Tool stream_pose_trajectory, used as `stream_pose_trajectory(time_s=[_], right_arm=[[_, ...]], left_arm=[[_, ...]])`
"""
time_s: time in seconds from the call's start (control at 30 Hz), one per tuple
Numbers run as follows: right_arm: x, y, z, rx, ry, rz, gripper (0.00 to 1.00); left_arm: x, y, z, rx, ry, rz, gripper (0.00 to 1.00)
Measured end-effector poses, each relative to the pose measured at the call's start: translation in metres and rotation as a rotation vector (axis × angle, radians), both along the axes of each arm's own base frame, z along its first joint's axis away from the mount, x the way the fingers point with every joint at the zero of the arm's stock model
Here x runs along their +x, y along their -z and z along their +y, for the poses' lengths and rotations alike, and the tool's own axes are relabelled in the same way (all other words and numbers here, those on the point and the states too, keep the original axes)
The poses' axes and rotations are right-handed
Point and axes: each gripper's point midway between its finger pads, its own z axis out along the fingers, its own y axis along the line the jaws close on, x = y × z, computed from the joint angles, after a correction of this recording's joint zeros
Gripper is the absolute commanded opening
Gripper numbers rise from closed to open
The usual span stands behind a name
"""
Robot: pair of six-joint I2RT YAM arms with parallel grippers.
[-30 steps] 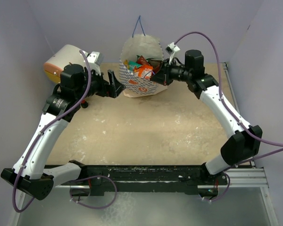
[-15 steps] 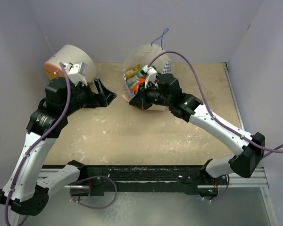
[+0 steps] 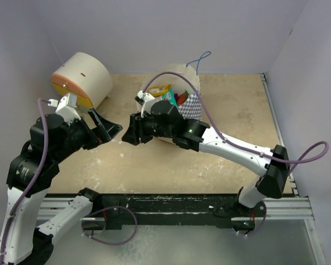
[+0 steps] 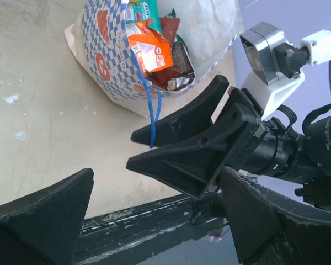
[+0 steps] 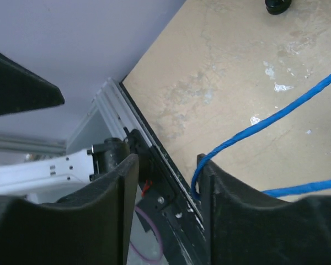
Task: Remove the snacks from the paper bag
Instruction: Adjust the paper bag at the center of the board.
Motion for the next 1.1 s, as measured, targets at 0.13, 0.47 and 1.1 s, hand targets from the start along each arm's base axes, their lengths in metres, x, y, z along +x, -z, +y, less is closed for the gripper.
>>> stream_pose_trajectory(time_s=[0.13,0.47,1.1], right_arm=[[-0.010,-0.017,-0.024,-0.011,0.015,-0.017,0.91],[-0.022,-0.079,-0.163,-0.057,0.282,-0.156,1.00],[0.179,-0.076,-0.279,-0.216,0.869,-0.174,0.96]], left_arm=[[-0.012,-0.006,0.004,-0.049,-0.020,-0.008,0.99],[0.021,0.026,-0.035,-0.093,0.084,0.116,0.99],[0.085,0.079,-0.078,0.004,0.243,0.231,0.70]])
